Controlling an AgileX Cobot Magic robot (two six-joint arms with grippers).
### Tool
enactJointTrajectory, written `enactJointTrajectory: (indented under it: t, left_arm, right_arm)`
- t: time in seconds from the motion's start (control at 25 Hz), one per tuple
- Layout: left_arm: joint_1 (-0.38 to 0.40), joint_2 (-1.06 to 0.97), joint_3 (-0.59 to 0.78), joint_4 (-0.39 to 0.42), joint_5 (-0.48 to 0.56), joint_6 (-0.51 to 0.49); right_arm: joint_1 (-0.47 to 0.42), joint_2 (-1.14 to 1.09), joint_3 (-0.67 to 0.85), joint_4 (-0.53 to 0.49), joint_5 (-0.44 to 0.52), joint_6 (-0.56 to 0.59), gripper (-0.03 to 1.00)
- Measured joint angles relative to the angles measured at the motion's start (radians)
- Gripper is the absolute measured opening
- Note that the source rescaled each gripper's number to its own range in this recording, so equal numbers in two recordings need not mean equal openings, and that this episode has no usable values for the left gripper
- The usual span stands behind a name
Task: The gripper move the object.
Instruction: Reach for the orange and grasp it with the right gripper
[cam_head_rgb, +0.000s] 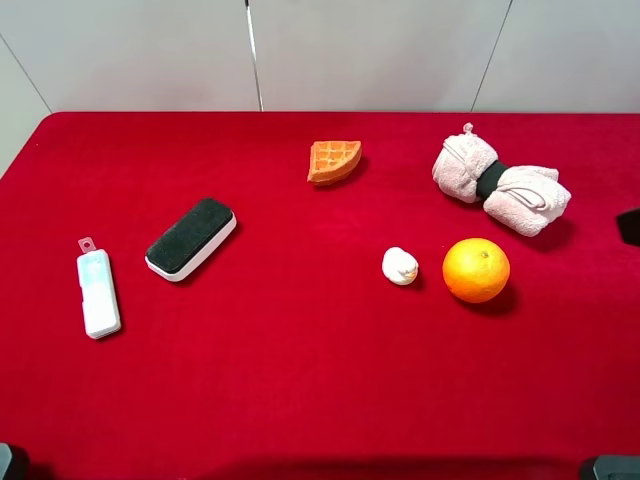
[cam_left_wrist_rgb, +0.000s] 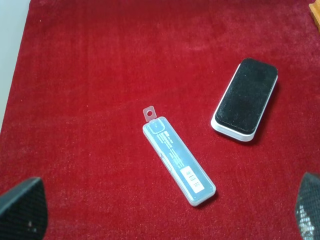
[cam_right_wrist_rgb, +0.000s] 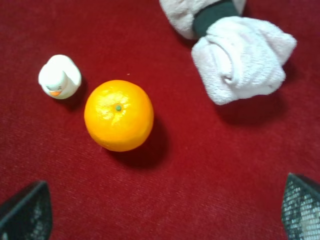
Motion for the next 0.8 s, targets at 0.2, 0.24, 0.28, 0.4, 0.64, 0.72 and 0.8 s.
enactJointTrajectory:
  t: [0.2,0.24,0.28,0.4,0.64,0.72,0.8]
  left_arm:
    - [0.0,0.0,0.0,0.0,0.0,0.0]
    - [0.0,0.0,0.0,0.0,0.0,0.0]
    - [0.0,0.0,0.0,0.0,0.0,0.0]
    - [0.0,0.0,0.0,0.0,0.0,0.0]
    - [0.0,0.0,0.0,0.0,0.0,0.0]
    - [0.0,0.0,0.0,0.0,0.0,0.0]
    - [0.0,0.0,0.0,0.0,0.0,0.0]
  right_arm:
    - [0.003,0.103,-0.011,0.042,-0.033,-0.04,1.0]
    - [0.011,0.124,-0.013,0.042,-0.04,-0.042,1.0]
    - [0.023,0.147,-0.018,0.042,-0.047,-0.044,1.0]
    - [0.08,0.219,-0.039,0.033,-0.072,-0.05,1.0]
    - [0.131,0.398,-0.092,0.018,-0.107,-0.052,1.0]
    - [0.131,0.46,-0.11,0.018,-0.115,-0.052,1.0]
    - [0.131,0.51,-0.123,0.018,-0.122,-0.052,1.0]
